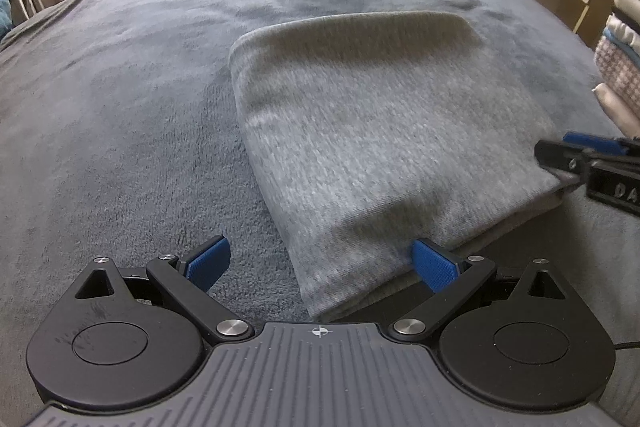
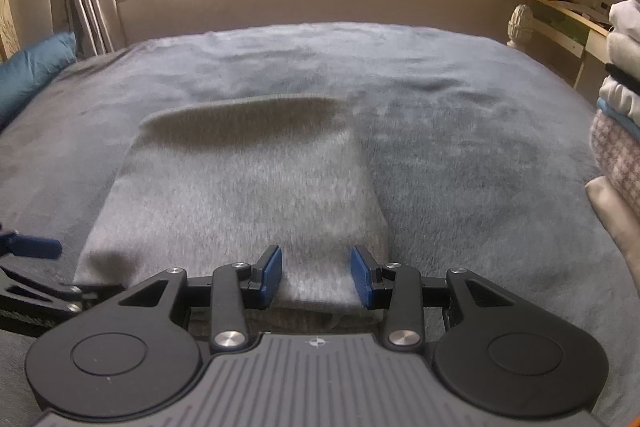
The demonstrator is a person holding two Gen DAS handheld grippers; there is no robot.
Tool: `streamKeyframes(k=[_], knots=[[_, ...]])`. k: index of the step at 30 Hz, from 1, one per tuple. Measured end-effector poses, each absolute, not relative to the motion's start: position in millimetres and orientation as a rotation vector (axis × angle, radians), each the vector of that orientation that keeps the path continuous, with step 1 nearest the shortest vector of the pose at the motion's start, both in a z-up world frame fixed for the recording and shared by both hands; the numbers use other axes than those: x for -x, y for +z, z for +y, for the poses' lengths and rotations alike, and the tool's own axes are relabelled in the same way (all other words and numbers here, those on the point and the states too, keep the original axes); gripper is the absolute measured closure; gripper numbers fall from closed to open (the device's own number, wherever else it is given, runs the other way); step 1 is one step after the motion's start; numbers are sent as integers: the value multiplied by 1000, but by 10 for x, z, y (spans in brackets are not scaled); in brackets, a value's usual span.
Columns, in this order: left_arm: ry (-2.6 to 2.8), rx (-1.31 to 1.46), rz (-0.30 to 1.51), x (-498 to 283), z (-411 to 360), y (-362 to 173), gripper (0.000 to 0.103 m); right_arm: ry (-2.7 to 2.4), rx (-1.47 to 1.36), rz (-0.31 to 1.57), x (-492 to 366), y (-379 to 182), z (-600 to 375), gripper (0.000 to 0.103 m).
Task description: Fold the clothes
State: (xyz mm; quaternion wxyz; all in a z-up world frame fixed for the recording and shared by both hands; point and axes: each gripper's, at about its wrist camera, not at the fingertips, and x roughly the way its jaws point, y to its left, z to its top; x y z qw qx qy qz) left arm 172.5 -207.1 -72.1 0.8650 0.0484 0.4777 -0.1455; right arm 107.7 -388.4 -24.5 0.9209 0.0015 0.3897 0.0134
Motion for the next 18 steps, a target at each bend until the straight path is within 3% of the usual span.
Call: streamKeyframes(k=[18], knots=[[-312,-122,1037,-1709,-2159,-780,5,25,-46,810,-1011,-230,-4105,62]])
